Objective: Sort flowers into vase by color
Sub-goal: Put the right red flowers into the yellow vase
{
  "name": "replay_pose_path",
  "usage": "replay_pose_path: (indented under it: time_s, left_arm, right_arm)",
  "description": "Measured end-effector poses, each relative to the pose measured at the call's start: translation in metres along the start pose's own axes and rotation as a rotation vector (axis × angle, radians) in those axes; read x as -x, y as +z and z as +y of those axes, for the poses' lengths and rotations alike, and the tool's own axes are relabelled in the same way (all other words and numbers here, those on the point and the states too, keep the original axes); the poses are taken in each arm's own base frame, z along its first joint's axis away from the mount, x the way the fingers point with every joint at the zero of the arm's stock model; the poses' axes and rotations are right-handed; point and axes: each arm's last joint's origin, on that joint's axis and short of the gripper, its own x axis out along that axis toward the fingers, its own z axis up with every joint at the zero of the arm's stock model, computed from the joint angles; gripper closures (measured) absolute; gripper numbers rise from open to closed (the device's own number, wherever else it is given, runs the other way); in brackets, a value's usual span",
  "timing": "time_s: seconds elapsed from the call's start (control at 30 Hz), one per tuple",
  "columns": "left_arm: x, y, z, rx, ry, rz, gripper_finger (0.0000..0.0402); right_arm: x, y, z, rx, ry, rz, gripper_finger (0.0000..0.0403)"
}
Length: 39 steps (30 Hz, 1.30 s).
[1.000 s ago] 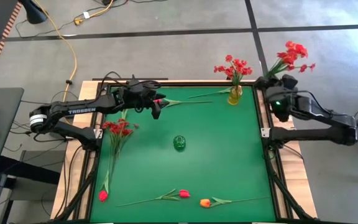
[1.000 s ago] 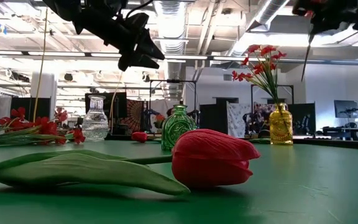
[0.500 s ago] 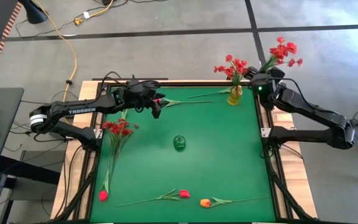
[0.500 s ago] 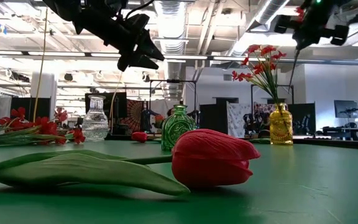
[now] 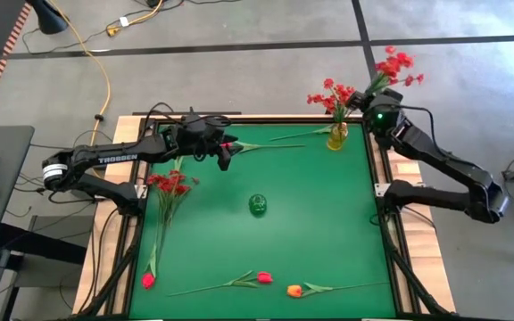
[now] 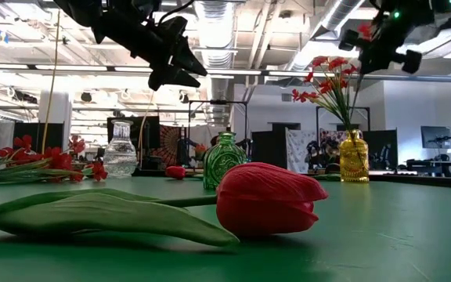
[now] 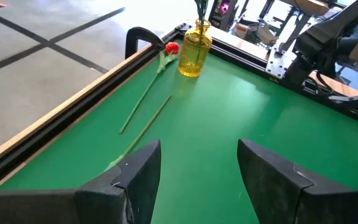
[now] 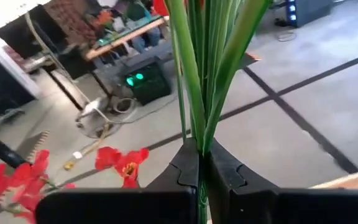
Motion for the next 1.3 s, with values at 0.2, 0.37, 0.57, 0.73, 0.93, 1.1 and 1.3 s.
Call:
replay_pose_path:
  time_s: [0.2, 0.37, 0.57, 0.73, 0.93, 1.1, 1.3]
  left_arm:
    - [0.000, 0.000, 0.000, 0.001, 0.000, 0.000, 0.0201]
    - [0.000, 0.000, 0.000, 0.001, 0.001, 0.000, 0.0201]
    - [0.000, 0.000, 0.000, 0.001, 0.003, 0.000, 0.0201]
    - [0.000, 0.000, 0.000, 0.001, 0.010, -0.002, 0.0201]
    - [0.000, 0.000, 0.000, 0.006, 0.010, -0.002, 0.0201]
    - [0.000, 0.000, 0.000, 0.006, 0.010, -0.002, 0.0201]
    - [0.000, 0.000, 0.000, 0.005, 0.010, -0.002, 0.0201]
  right_arm:
    - [-0.003, -0.006, -0.004, 0.046, 0.016, 0.005, 0.0370]
    - [0.000, -0.008, -0.001, 0.077, 0.041, 0.013, 0.0370]
    - [0.002, -0.011, 0.000, 0.120, 0.050, 0.033, 0.0370]
    - [0.002, -0.013, -0.001, 0.143, 0.044, 0.047, 0.0370]
    - [0.002, -0.014, -0.002, 0.179, 0.034, 0.062, 0.0370]
    - [0.002, -0.014, -0.002, 0.185, 0.033, 0.061, 0.0370]
    - [-0.001, -0.027, -0.007, 0.162, 0.017, 0.084, 0.0370]
